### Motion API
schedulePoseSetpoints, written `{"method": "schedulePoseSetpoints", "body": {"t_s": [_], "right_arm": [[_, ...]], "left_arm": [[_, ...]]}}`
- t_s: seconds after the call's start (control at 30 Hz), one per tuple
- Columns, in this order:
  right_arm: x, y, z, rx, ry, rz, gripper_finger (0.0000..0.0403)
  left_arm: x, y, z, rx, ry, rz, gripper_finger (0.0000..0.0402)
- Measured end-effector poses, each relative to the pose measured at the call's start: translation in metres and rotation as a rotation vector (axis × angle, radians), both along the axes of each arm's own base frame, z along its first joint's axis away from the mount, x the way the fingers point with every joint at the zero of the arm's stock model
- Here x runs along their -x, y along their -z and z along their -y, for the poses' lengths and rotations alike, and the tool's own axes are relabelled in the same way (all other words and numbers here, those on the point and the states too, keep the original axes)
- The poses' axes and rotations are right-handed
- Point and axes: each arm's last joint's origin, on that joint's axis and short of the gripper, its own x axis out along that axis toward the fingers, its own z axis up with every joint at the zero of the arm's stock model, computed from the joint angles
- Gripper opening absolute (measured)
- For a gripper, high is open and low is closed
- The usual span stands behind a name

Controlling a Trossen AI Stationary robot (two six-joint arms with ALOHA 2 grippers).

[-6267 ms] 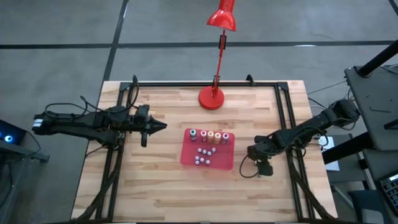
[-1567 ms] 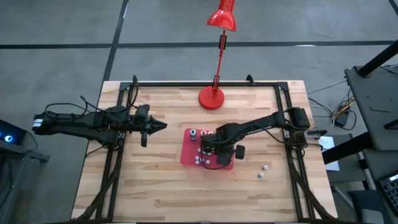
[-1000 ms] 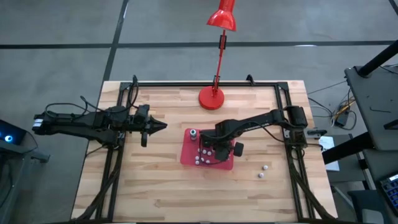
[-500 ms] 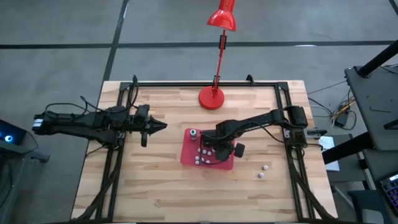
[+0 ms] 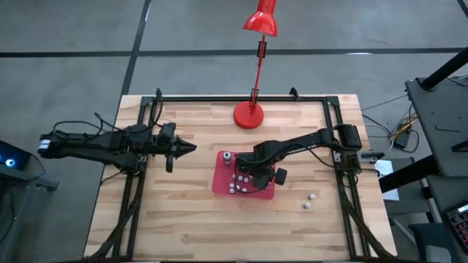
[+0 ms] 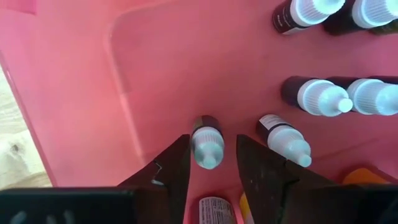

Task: Pick & Place food coloring
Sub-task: Put the small green food coloring bottle into the red bin

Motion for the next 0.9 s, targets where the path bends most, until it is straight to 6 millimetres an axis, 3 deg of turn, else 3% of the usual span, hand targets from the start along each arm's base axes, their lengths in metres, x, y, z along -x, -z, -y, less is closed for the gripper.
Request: {"method": "schedulePoseSetpoints", "body": {"t_s": [0.43,0.9], "right_arm": [[0.000,-0.001,0.000,0.000,0.004,0.003,0.0117],[-0.014,-0.026,-0.002,-0.047,0.355,0.035,0.0120]], "left_arm": [[0.000,0.000,0.000,0.000,0.000,0.001,0.0000],[0.000,0.000,0.000,0.000,0.000,0.000,0.0000]]}}
